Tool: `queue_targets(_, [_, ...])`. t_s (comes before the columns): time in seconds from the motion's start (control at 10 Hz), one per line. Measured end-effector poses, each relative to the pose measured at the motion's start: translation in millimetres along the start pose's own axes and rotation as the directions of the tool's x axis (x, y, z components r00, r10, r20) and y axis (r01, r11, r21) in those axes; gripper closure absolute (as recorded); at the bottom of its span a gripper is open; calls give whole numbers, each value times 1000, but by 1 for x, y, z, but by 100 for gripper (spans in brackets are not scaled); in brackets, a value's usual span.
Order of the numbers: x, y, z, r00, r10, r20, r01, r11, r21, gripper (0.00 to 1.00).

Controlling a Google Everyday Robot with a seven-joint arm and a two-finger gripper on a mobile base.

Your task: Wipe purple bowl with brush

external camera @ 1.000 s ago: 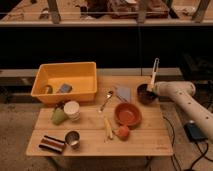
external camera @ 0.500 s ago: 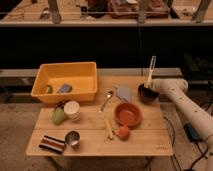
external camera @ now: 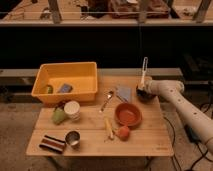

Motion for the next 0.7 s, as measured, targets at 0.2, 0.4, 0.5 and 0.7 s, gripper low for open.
queue_targets(0.2, [-7,7,-26,1000,4,6,-4,1000,3,83])
queue_targets(0.4, [-9,24,-45,1000,10,4,-10,1000,-20,83])
queue_targets(0.5, [-7,35,-49,1000,14,-3,-14,999,-40,83])
queue_targets(0.7, [-2,54,-46,999,37,-30,-39,997,-66,83])
